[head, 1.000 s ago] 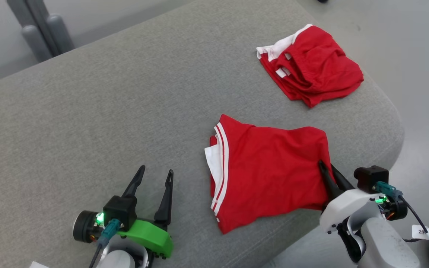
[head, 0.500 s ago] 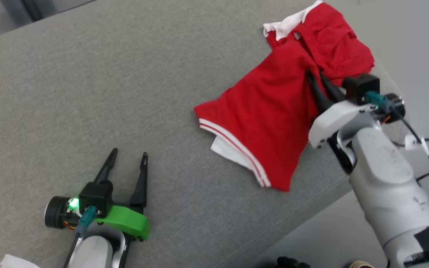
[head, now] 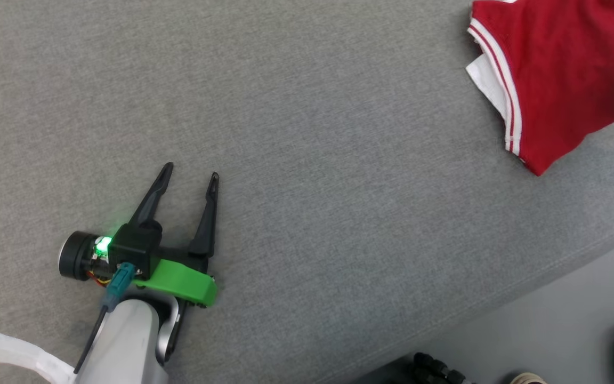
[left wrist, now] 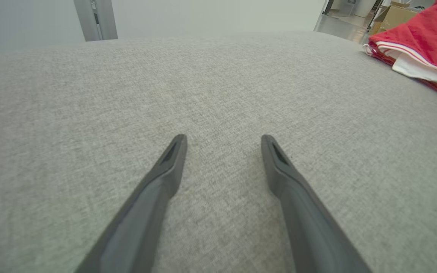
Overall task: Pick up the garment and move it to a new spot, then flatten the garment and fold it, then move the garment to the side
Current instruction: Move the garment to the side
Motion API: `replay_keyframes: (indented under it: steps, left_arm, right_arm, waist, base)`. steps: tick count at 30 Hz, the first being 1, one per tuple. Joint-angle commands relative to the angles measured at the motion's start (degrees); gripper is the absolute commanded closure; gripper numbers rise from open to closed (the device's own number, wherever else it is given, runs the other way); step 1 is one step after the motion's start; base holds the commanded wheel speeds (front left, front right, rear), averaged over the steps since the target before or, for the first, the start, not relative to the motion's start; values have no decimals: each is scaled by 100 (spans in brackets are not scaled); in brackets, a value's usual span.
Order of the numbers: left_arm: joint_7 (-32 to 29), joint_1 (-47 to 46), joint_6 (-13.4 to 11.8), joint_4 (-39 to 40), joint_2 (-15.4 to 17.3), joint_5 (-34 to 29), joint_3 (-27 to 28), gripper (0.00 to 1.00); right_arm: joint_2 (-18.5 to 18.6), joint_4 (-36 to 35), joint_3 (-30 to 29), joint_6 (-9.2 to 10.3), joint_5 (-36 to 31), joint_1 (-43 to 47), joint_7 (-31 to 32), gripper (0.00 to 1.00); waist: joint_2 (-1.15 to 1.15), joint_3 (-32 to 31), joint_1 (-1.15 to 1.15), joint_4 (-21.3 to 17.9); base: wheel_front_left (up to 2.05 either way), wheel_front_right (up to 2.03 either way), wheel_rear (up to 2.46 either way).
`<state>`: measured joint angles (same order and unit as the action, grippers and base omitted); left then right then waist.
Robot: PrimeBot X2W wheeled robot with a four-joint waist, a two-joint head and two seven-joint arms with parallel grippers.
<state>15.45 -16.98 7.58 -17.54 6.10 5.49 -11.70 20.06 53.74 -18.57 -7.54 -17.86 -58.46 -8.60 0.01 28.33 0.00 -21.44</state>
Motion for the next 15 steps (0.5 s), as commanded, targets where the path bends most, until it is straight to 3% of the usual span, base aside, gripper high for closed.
replay_keyframes:
  steps: [1,8,11,15]
  left_arm:
    - [-60,95,-23,-246,189,17,137,0]
    - [-75,161,-23,-287,110,60,153,0]
    - [-51,174,-21,-229,1,57,187,0]
    - [-39,196,-23,-218,-103,65,318,0]
  right_arm:
    - [-6,-85,-202,12,-182,31,18,0]
    - [-536,-474,-1041,12,-694,240,-442,0]
    - [-880,-672,-1040,12,-605,264,-613,0]
    - [-1324,-1175,-623,12,-185,412,-657,0]
  waist:
    - [-1,162,0,200]
    - [-1,-102,0,228]
    - [-1,-294,0,299]
    - [-1,-588,0,477]
  base:
    - [0,0,0]
    - [0,0,0]
    - [0,0,0]
    - [0,0,0]
